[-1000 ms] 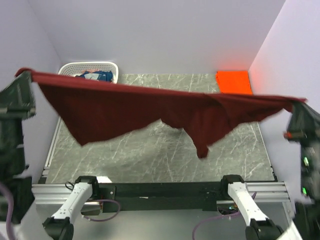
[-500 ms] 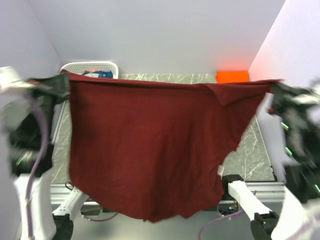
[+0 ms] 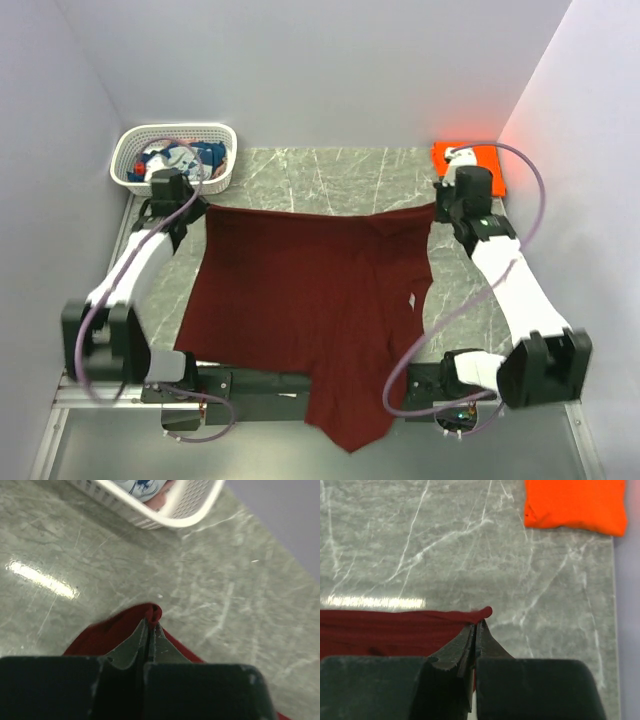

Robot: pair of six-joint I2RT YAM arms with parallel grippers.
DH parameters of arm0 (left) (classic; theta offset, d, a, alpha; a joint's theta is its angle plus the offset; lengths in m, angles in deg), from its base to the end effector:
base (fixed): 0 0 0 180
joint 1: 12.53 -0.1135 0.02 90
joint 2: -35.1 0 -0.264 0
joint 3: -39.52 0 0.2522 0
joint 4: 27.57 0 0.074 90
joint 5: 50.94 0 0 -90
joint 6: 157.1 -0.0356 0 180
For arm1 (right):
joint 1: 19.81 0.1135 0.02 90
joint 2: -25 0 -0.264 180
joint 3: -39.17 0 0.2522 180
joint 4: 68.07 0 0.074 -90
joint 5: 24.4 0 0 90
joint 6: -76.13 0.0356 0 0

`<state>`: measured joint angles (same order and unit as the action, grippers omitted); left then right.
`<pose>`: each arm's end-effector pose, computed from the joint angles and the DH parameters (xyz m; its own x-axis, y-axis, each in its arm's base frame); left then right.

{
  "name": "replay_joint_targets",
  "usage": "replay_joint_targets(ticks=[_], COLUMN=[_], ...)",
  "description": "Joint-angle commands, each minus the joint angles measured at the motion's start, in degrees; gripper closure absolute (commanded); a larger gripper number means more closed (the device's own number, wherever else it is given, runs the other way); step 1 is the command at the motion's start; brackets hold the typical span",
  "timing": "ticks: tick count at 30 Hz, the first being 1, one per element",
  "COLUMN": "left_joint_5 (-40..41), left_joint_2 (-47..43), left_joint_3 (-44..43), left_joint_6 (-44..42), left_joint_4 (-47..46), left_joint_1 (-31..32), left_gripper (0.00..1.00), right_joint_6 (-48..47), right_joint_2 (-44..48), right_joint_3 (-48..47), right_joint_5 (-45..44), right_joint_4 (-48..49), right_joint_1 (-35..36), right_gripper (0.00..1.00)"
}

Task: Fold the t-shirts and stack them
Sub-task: Flatten the tshirt out

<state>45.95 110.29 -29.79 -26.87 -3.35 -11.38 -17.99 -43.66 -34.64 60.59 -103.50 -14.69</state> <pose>0.2980 -0.0017 0.2881 -0.3287 -0.6347 -0.6994 -0.3878 0.7659 -0.5128 0.2688 0.0210 0.3268 -0.4999 -0.1167 -0.8582 -0.0498 0.9931 -0.1060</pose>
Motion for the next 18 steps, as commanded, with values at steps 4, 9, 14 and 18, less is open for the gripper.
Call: replay_joint_targets(ticks=[4,9,14,18], left_joint_5=[-1.5,-1.3,-0.5,-0.5], left_joint_2=[19.2,25.3,25.4,23.1], left_joint_3=[-10.1,-15.1,-16.2,-15.9], left_joint_6=[-3.0,-3.2,-3.6,-3.2], left_joint_4=[-8.6,-7.2,-4.7,-2.0], left_joint_1=[-0.6,-0.7,-0.7,-0.7], left_gripper=[0.99,0.98,0.98,0.97], right_joint_6=[2.8,5.9,9.3,13.7], right_joint_2=[-12.4,-19.8,-21.6,-20.7], right_joint_3=[-6.4,-10.5,-13.9,-15.2], right_joint_5=[-1.1,0.0,1.7,1.4], right_joint_4=[10.0,5.5,-1.1,-8.4], right_joint_1=[-1.0,-1.4,-1.3,-1.4], right_gripper=[1.0,1.0,1.0,1.0])
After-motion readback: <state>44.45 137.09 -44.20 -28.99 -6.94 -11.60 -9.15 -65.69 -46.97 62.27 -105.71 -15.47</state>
